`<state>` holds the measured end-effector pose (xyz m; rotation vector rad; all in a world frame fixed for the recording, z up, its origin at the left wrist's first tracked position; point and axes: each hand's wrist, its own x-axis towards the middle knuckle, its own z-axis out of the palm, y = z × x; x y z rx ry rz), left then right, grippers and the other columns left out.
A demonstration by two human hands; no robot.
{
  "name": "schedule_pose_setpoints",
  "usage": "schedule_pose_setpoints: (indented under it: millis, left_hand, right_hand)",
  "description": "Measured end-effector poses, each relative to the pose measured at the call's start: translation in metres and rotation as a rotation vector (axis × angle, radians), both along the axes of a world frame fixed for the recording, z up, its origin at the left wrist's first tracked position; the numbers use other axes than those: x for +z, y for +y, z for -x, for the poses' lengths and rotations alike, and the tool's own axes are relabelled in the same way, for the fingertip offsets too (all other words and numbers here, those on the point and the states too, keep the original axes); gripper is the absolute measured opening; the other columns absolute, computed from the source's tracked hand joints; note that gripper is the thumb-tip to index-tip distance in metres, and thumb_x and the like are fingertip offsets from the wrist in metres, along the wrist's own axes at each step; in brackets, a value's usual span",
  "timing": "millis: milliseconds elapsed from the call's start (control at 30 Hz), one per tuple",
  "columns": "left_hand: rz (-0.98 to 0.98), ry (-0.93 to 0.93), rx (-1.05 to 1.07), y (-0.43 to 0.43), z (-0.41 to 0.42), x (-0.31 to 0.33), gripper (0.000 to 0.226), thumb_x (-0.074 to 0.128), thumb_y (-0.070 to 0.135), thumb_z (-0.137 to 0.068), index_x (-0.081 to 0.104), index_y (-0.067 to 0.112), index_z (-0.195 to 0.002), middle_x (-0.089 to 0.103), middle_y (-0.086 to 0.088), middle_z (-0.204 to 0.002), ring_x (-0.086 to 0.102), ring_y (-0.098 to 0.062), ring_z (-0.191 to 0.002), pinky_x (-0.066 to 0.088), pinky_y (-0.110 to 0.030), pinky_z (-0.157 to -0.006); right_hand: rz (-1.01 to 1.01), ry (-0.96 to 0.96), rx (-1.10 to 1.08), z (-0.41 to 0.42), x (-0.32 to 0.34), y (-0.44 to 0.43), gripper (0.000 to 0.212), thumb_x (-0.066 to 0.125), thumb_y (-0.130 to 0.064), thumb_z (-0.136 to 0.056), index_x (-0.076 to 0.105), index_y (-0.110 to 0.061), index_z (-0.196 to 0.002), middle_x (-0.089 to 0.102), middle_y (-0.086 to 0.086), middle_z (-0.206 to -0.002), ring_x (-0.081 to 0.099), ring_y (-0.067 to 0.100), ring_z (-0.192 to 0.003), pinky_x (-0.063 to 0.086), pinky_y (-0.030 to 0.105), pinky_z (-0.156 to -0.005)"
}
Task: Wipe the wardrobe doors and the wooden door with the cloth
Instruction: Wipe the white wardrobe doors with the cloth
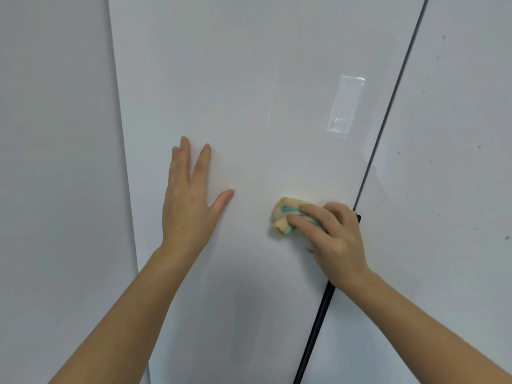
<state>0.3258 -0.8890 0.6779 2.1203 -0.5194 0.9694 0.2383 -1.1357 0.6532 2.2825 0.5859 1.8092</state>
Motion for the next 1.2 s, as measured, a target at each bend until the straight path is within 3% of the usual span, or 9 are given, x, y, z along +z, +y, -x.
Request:
schedule_pose_setpoints:
  millis: [200,400,500,600,700,800,933,1067,1200]
  left_hand:
    - [-0.048,-0.002,0.006,0.004,-0.001,-0.003,0.082,0.061,0.043,-0.091,0.011,0.03,-0.155,-0.006,0.006,-0.164,-0.004,-0.014,-0.151,0.033,-0.042,-0.111]
    - [-0.02,-0.021,-0.012,-0.008,0.007,-0.005,0.081,0.062,0.04,-0.091,0.014,0.029,-0.155,-0.003,0.0,-0.164,-0.001,-0.019,-0.151,0.024,-0.036,-0.114]
    - [0.045,-0.113,-0.062,-0.021,0.02,-0.01,0.071,0.065,0.033,-0.091,0.03,0.021,-0.151,0.018,-0.005,-0.161,0.017,-0.021,-0.148,0.028,-0.034,-0.114]
    - [0.162,-0.139,-0.181,-0.032,0.039,-0.018,0.053,0.068,0.029,-0.09,0.05,0.015,-0.137,0.05,0.0,-0.137,0.045,-0.015,-0.127,0.039,-0.028,-0.104]
    - [0.193,-0.004,-0.3,-0.037,0.057,-0.028,0.036,0.067,0.031,-0.089,0.06,0.02,-0.123,0.061,0.012,-0.114,0.055,-0.005,-0.108,0.043,-0.021,-0.093]
    - [0.209,0.178,-0.419,-0.035,0.074,-0.036,0.028,0.068,0.027,-0.088,0.064,0.027,-0.116,0.065,0.019,-0.107,0.058,0.002,-0.103,0.041,-0.01,-0.084]
    - [0.263,0.442,-0.63,-0.029,0.088,-0.035,0.027,0.061,0.027,-0.093,0.064,0.032,-0.12,0.067,0.021,-0.112,0.059,0.004,-0.107,0.047,-0.013,-0.083]
    - [0.347,0.705,-0.918,-0.022,0.092,-0.035,0.028,0.049,0.037,-0.098,0.067,0.028,-0.117,0.068,0.0,-0.117,0.062,-0.012,-0.11,0.046,-0.021,-0.095]
    - [0.405,0.825,-1.068,-0.012,0.092,-0.046,0.047,0.051,0.05,-0.094,0.065,0.014,-0.121,0.063,-0.021,-0.118,0.061,-0.032,-0.107,0.047,-0.037,-0.098]
  right_hand:
    - [0.01,0.14,-0.003,0.008,-0.063,0.003,0.032,0.047,0.004,-0.095,0.061,-0.02,-0.112,0.058,-0.004,-0.12,0.047,0.024,-0.089,0.046,0.039,-0.068]
    - [-0.137,0.061,-0.003,0.03,-0.013,0.011,0.048,0.047,0.012,-0.084,0.066,-0.021,-0.112,0.058,-0.001,-0.119,0.047,0.027,-0.089,0.043,0.039,-0.072]
    - [-0.279,0.08,0.001,0.047,0.004,0.009,0.051,0.046,0.013,-0.077,0.073,-0.013,-0.111,0.062,0.006,-0.115,0.047,0.028,-0.093,0.046,0.039,-0.078]
    - [-0.508,0.215,0.1,0.063,0.003,0.023,0.053,0.052,0.015,-0.075,0.071,-0.014,-0.115,0.06,0.001,-0.116,0.052,0.022,-0.102,0.042,0.023,-0.091]
    - [-0.903,0.451,0.324,0.076,0.008,0.041,0.046,0.061,0.007,-0.086,0.067,-0.026,-0.117,0.062,-0.008,-0.115,0.059,0.011,-0.109,0.045,0.02,-0.093]
    - [-1.358,0.687,0.527,0.085,0.015,0.05,0.039,0.064,-0.005,-0.091,0.065,-0.036,-0.115,0.069,-0.011,-0.111,0.065,0.007,-0.102,0.053,0.025,-0.084]
    - [-1.683,0.997,0.76,0.09,0.011,0.061,0.032,0.06,-0.028,-0.086,0.065,-0.02,-0.116,0.074,0.0,-0.098,0.07,0.017,-0.087,0.053,0.025,-0.065]
    - [-2.013,1.236,1.043,0.086,0.003,0.075,0.03,0.059,-0.025,-0.087,0.069,-0.01,-0.112,0.068,0.013,-0.103,0.066,0.022,-0.069,0.052,0.029,-0.055]
    - [-2.126,1.461,1.355,0.083,-0.005,0.082,0.052,0.093,-0.008,-0.055,0.073,-0.001,-0.102,0.064,0.018,-0.102,0.063,0.024,-0.06,0.053,0.028,-0.047]
